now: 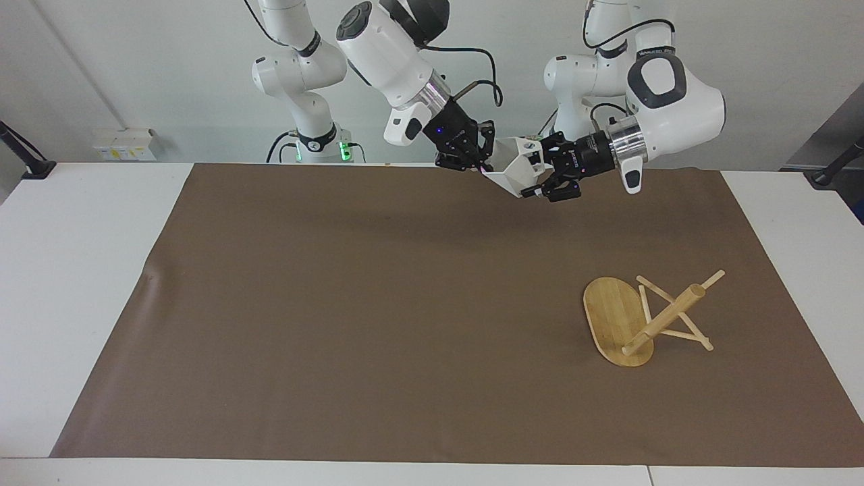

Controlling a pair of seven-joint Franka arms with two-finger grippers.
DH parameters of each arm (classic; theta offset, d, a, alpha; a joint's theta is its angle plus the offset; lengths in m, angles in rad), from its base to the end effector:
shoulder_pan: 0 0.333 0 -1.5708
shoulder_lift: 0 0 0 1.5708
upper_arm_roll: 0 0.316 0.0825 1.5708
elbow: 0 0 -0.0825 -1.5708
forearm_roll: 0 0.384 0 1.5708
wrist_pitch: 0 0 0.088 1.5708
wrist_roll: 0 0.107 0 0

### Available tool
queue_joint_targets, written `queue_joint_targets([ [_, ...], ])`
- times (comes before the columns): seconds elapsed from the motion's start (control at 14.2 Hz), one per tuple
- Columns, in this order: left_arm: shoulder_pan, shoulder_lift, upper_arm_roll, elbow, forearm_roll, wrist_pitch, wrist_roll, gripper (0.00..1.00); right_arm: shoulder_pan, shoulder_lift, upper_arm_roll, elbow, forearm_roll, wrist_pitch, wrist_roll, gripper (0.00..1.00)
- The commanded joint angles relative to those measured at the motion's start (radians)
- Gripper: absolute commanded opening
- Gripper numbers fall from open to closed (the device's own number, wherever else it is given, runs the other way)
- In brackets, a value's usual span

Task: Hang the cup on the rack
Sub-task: 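Grasp the cup with the left gripper from the right gripper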

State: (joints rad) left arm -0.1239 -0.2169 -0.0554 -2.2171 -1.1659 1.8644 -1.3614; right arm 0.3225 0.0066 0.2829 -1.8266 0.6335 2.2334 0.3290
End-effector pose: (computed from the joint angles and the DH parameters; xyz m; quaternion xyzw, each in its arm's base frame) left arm 0.4676 -0.1580 0.4980 0.5850 0.6282 -0.3948 0.3275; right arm 0.4843 0.3564 0.5701 -0.9413 0.0095 -0.0427 0.3347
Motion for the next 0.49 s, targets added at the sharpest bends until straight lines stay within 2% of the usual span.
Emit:
queue_joint_targets([
  [0.0, 0.030, -0.029, 0.011, -0.023, -0.011, -0.030, 0.010, 0.00, -0.003, 0.003, 0.004, 0.003, 0.022, 0.008, 0.028, 0.09],
  [0.07, 0.033, -0.029, 0.011, -0.023, -0.008, -0.033, 0.010, 0.00, -0.003, 0.003, 0.002, 0.004, 0.022, 0.009, 0.028, 0.20],
  [0.21, 0.033, -0.029, 0.011, -0.013, 0.003, -0.030, 0.005, 0.00, -0.008, 0.004, 0.002, 0.004, 0.022, 0.008, 0.028, 0.58],
  [0.28, 0.033, -0.027, 0.011, -0.007, 0.005, -0.030, -0.004, 0.00, -0.011, 0.004, 0.002, 0.004, 0.022, 0.008, 0.028, 0.67],
  [0.35, 0.047, -0.029, 0.012, -0.007, 0.014, -0.031, -0.007, 0.00, -0.011, 0.004, 0.001, 0.004, 0.020, 0.008, 0.027, 0.87],
  [0.42, 0.052, -0.027, 0.011, -0.003, 0.041, -0.028, -0.013, 0.00, -0.011, 0.004, 0.001, 0.004, 0.020, 0.008, 0.027, 1.00],
])
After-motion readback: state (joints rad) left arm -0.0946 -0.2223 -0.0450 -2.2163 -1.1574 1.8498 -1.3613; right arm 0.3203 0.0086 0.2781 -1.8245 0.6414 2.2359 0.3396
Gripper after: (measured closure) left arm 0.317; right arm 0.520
